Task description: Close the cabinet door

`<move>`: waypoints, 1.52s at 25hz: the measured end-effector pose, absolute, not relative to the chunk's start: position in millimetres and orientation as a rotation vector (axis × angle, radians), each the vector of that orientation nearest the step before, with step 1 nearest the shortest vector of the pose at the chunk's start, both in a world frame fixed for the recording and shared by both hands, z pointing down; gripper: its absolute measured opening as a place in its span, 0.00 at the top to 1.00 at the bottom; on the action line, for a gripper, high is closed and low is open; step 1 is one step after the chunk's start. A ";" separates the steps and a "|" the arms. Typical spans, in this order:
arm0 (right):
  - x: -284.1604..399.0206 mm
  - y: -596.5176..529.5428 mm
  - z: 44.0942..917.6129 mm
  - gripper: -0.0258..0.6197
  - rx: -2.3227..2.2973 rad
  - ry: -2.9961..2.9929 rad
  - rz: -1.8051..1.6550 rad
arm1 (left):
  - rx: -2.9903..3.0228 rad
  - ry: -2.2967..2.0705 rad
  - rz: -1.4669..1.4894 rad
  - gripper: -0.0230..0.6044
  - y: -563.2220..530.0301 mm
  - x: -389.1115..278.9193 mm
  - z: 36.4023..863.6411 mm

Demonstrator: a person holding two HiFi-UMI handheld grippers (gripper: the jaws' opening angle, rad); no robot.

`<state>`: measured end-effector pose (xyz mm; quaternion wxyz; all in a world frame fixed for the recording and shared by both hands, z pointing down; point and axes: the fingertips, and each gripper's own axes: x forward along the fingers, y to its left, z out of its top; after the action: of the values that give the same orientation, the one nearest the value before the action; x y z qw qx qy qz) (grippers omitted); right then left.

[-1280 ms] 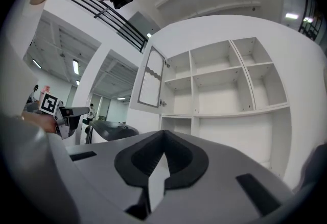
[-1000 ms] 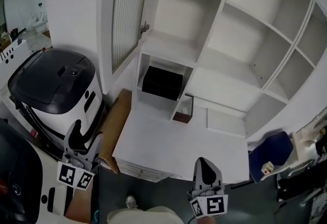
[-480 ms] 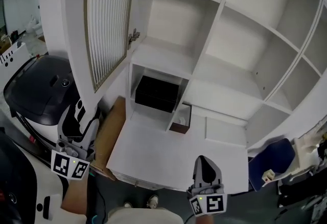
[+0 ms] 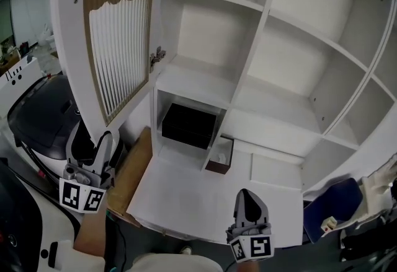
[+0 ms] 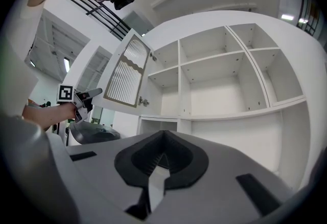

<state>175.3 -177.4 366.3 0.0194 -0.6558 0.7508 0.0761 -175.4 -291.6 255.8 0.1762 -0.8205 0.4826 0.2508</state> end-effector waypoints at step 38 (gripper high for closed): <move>219.5 -162.3 378.2 0.96 -2.106 2.284 0.185 | -2.142 1.280 0.504 0.78 -259.5 -74.6 244.7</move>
<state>219.5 -162.3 378.2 0.0148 -0.6767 0.7337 0.0594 -74.6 -259.5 244.7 0.2938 -0.8043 0.4807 0.1892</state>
